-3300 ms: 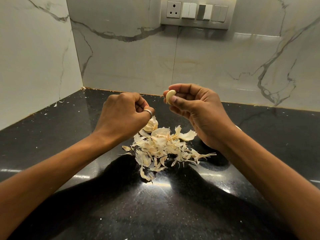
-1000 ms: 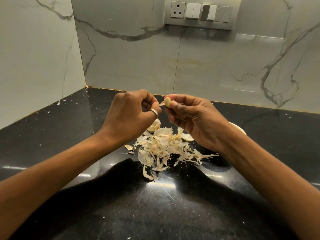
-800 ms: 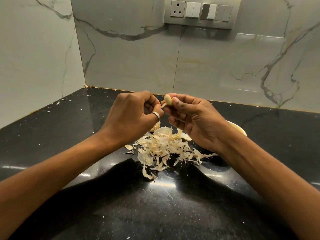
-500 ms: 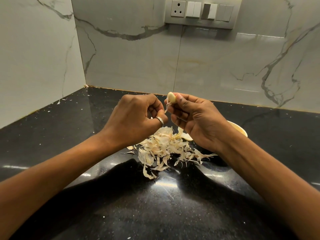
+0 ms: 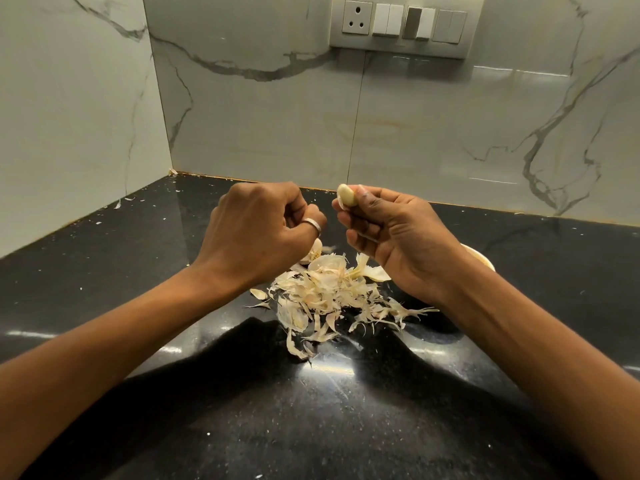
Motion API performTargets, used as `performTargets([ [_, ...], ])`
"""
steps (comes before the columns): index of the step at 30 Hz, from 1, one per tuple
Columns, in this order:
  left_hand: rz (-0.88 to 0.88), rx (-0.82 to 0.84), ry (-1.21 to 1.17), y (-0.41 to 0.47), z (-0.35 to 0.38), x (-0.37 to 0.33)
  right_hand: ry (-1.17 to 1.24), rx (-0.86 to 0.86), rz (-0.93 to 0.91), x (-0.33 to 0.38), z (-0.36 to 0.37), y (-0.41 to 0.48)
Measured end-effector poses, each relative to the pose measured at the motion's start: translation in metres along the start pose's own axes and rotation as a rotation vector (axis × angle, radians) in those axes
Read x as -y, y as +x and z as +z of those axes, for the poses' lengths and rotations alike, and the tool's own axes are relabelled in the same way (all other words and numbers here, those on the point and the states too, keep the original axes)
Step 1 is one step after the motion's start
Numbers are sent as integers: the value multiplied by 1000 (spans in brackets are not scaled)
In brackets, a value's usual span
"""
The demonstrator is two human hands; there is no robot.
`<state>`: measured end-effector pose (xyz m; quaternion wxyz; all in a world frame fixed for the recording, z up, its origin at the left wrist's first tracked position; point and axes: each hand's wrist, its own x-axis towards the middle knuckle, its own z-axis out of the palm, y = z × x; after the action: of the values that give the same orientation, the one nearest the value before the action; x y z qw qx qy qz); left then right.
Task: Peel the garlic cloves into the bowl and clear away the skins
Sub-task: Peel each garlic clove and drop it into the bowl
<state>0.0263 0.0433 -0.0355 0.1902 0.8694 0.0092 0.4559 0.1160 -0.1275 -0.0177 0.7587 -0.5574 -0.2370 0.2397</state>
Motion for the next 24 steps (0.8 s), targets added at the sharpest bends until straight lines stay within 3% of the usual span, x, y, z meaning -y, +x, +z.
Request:
performTargets([
  [12,104,14,-17,1,4,2,-108,39,-37,-5,3,0],
  [24,76,-12,-1,1,3,3,-159,20,-35,-3,2,-2],
])
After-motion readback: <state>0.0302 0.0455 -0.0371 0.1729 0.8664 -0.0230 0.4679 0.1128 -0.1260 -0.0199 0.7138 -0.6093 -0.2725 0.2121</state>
